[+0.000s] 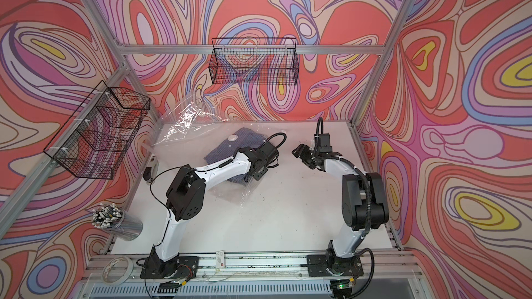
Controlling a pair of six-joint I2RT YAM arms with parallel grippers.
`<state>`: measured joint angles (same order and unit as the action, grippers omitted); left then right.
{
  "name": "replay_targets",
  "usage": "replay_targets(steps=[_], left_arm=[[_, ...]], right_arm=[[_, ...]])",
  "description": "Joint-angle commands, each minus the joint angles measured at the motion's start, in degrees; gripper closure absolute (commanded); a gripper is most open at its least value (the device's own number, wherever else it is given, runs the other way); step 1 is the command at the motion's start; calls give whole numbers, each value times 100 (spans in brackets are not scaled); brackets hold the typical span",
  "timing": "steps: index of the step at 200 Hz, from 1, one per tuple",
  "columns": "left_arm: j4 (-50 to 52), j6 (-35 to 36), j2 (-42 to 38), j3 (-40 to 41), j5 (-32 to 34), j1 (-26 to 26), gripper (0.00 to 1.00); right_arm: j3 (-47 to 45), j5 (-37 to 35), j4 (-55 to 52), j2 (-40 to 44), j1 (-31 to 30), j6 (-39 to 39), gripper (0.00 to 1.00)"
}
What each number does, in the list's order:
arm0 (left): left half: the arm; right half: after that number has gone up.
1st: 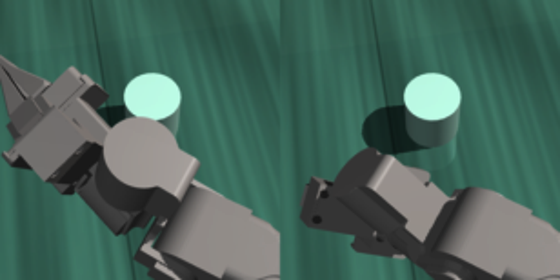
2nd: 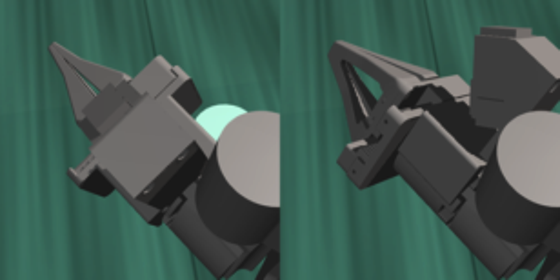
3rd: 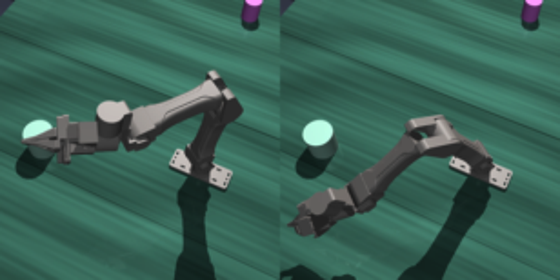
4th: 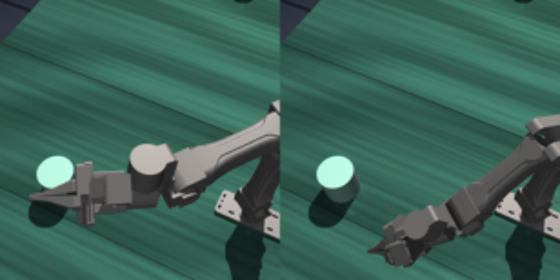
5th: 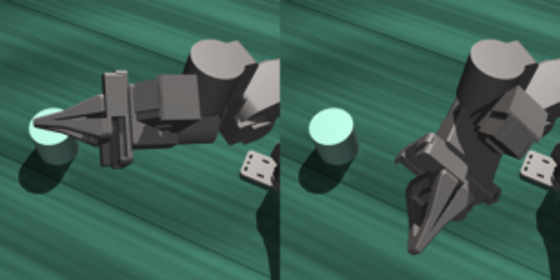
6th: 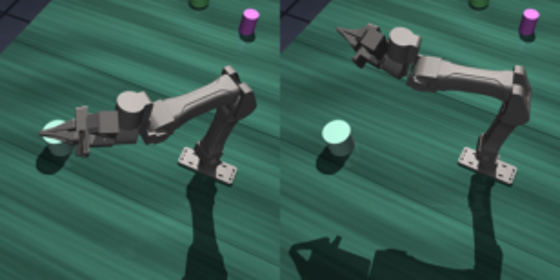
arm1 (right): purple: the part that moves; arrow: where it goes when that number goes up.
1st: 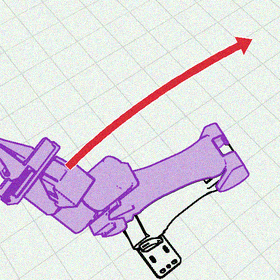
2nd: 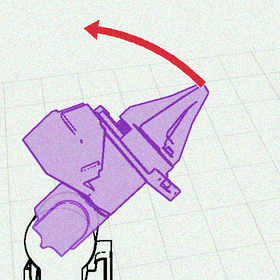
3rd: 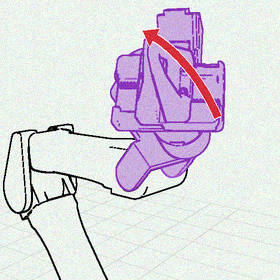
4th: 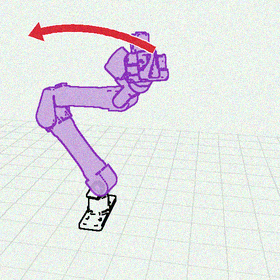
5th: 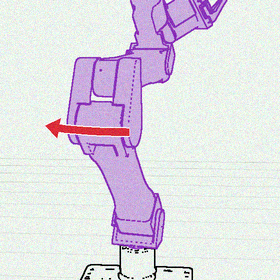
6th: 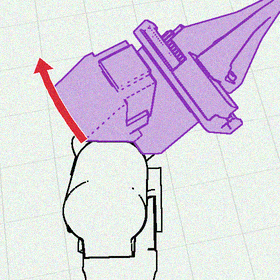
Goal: Take the shirt out of the vacuum bag
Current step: Open the vacuum bag at the center of the board, then take out the shirt from the vacuum bag.
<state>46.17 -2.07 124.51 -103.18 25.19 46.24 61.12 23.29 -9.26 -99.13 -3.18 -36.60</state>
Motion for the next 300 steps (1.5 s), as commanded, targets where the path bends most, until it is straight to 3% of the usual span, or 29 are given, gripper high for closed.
replay_targets(steps=[1, 42, 75, 148, 246, 300], left_arm=[[343, -34, 33, -246, 442, -27, 57], [249, -119, -586, -308, 413, -280, 86], [274, -228, -970, -277, 297, -547, 98], [243, -474, -1322, -72, 102, -625, 100], [217, -582, -1394, 17, -119, -635, 100], [199, -607, -1456, 149, -140, -642, 100]], right_arm=[[-188, 414, 356, -54, -14, 19, 31], [-358, 952, 965, -99, -258, 14, 40], [-231, 1162, 1662, -505, -694, -335, 44], [370, 1423, 3195, -1682, -1499, -1213, 43], [1240, 1235, 3132, -2571, -1528, -1332, 44], [1187, 1134, 2813, -2321, -1528, -1236, 45]])
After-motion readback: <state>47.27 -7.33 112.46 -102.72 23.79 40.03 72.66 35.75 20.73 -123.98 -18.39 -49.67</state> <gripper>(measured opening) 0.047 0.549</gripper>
